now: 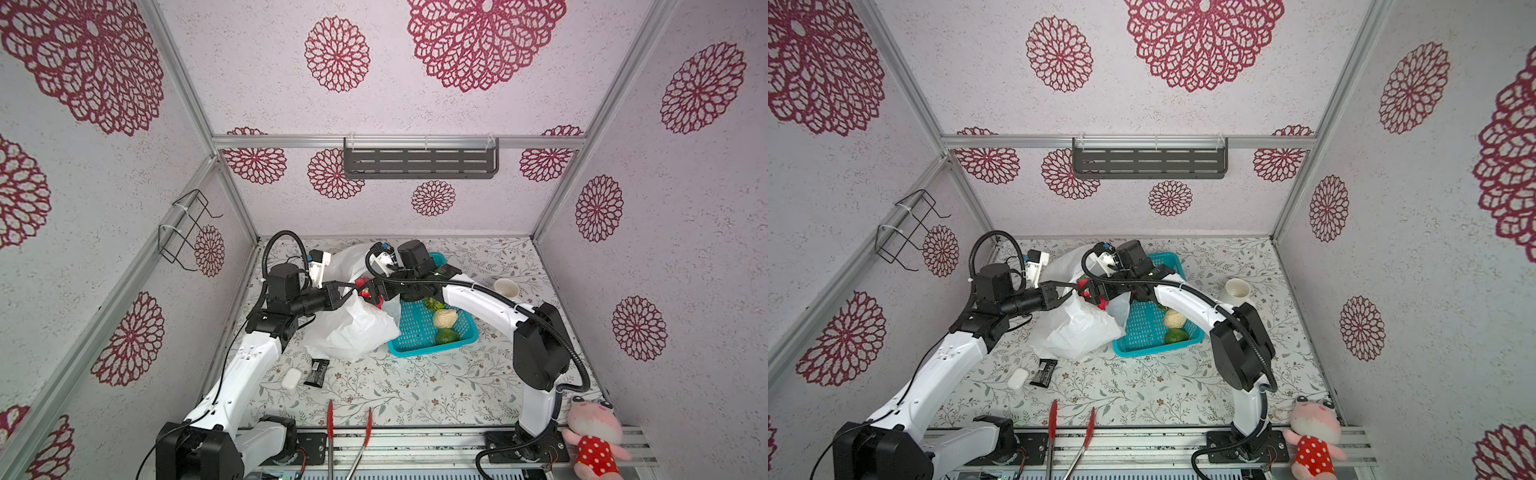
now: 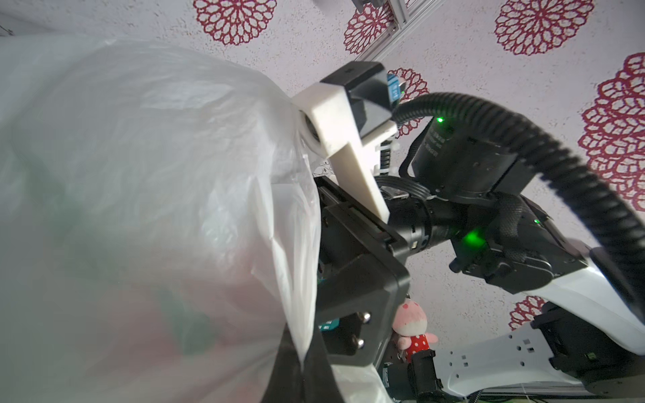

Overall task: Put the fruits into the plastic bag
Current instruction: 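Push the red dragon fruit deep into the white bag with the right gripper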

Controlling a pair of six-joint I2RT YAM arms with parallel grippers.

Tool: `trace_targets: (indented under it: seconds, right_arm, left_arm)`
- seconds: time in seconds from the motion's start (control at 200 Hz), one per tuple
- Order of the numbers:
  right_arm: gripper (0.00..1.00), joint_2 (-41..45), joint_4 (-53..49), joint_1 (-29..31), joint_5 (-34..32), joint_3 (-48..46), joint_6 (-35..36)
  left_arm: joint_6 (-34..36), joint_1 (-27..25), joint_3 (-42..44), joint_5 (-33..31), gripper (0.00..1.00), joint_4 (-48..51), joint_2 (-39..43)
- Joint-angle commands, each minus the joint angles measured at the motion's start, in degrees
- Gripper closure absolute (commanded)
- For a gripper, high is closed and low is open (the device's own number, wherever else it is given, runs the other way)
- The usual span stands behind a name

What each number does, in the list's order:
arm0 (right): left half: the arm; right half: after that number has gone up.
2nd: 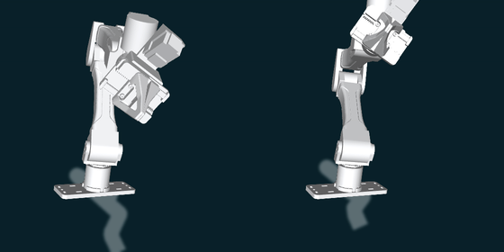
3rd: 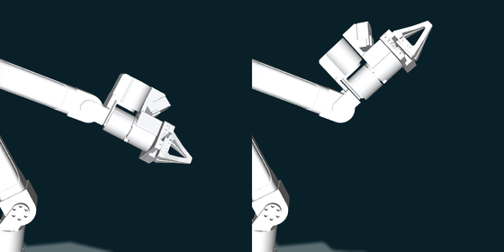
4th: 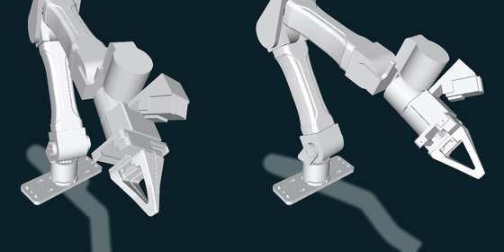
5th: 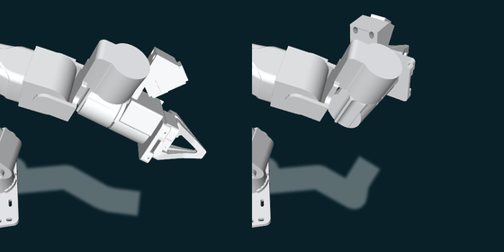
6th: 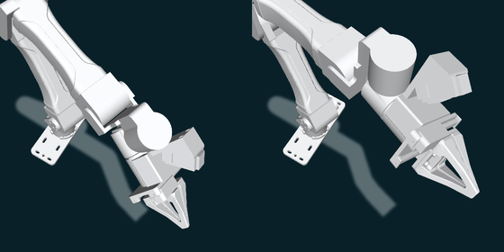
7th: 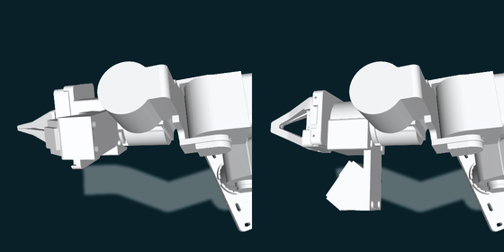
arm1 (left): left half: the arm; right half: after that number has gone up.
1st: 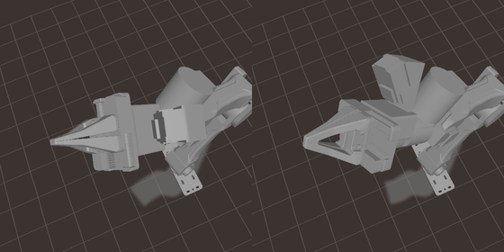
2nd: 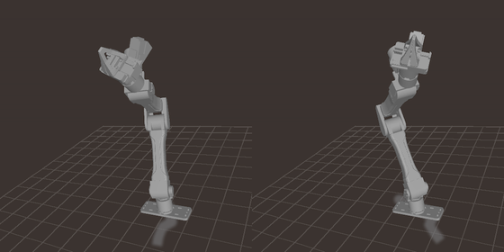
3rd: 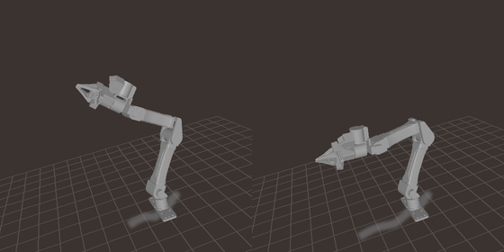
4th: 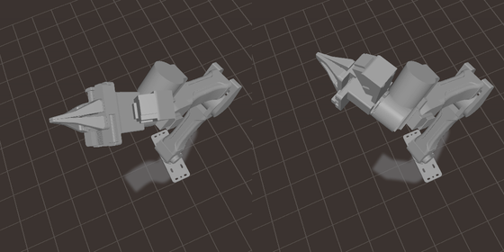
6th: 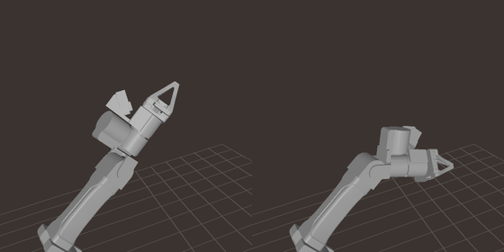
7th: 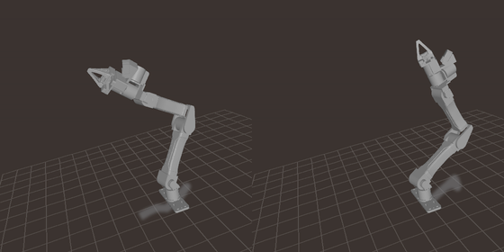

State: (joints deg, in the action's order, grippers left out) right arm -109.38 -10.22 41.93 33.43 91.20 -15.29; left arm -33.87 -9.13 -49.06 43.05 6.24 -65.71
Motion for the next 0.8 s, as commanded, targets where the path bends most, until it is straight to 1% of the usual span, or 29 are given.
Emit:
trace_targets:
  seconds: [0.0,0.165,0.31,0.401,0.536,0.601,0.701,0.796]
  right_arm:
    - [1.00,-0.6,6.0,1.6,-0.3,2.9,-1.4]
    - [1.00,-4.6,1.9,4.0,-6.2,4.3,1.2]
    - [1.00,-6.8,-0.1,4.6,-11.9,3.6,1.4]
    - [1.00,-7.3,-2.2,4.6,-18.3,3.8,1.7]
    - [1.00,-8.9,-9.8,4.4,-33.3,7.3,2.7]
    - [1.00,-9.5,-13.3,4.1,-38.8,9.3,3.3]
    - [1.00,-9.0,-15.5,3.8,-43.3,10.4,4.2]
    - [1.00,-8.4,-16.8,3.8,-44.2,11.8,5.5]
  left_arm:
    - [0.0,-0.2,1.1,0.3,1.00,-5.2,1.6]
    - [-1.4,-0.2,2.7,-0.6,1.00,-8.4,2.5]
    - [-2.1,-0.1,3.4,-1.3,1.00,-9.7,3.0]
    - [-1.9,0.0,3.5,-2.0,1.00,-9.6,3.4]
    - [-2.0,0.9,3.8,-4.1,1.00,-8.6,5.1]
    - [-1.9,1.3,4.1,-5.1,1.00,-8.0,5.9]
    - [-2.0,1.8,5.3,-6.7,1.00,-7.7,7.2]
    - [-3.2,2.2,6.5,-8.7,1.00,-7.6,7.9]
